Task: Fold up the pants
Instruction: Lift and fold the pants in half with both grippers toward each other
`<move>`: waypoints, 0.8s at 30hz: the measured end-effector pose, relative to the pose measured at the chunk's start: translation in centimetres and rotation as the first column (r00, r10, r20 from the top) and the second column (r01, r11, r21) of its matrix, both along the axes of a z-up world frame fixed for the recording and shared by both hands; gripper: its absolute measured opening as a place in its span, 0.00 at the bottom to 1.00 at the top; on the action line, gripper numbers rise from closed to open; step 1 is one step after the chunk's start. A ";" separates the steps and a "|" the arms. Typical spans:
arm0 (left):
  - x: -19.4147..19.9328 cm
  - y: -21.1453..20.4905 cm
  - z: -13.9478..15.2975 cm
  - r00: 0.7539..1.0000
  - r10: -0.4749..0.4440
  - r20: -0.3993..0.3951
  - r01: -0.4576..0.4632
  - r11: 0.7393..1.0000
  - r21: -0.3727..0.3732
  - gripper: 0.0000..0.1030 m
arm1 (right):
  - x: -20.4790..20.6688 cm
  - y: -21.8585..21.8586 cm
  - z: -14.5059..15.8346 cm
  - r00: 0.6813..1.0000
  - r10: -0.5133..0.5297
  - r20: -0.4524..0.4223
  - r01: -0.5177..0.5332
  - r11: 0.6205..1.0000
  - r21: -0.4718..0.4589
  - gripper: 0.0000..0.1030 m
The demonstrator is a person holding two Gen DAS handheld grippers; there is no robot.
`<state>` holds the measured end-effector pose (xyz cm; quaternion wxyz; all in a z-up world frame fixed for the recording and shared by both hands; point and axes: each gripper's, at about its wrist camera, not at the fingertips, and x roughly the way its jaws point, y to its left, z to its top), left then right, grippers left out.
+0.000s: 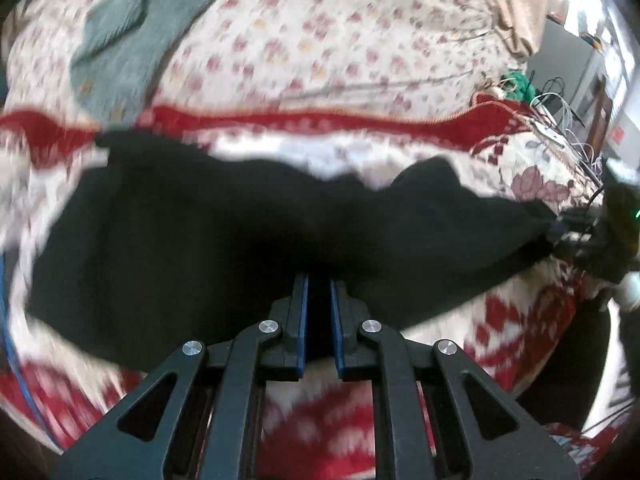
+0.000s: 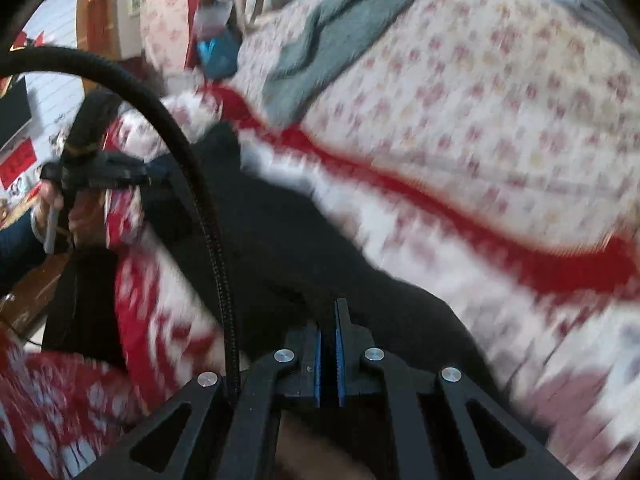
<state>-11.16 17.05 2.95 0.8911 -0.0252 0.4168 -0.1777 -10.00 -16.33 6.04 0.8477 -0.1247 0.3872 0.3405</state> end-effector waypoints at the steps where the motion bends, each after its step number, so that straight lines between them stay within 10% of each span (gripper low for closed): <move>1: -0.4 0.6 -0.3 1.000 0.026 -0.011 -0.027 0.999 -0.028 0.09 | -0.1 -0.1 -1.1 1.000 -0.015 -0.019 0.015 1.000 -0.004 0.06; 5: -2.3 4.0 1.1 0.989 0.145 0.016 -0.140 0.974 -0.176 0.27 | -0.7 -3.0 -1.7 0.986 -0.111 -0.124 0.130 0.979 0.157 0.22; 7: -2.6 5.2 2.2 0.981 0.191 0.037 -0.180 0.964 -0.196 0.64 | -1.3 -4.8 -1.2 0.980 -0.149 -0.134 0.178 0.954 0.240 0.35; 13: 1.2 7.7 2.8 0.956 0.294 -0.016 -0.288 0.923 -0.257 0.64 | -2.6 -8.8 -0.8 0.946 -0.237 -0.223 0.311 0.862 0.400 0.40; 24: 10.1 10.2 0.4 0.876 0.473 -0.100 -0.479 0.823 -0.306 0.64 | -2.2 -8.5 -0.9 0.939 -0.239 -0.246 0.327 0.840 0.433 0.40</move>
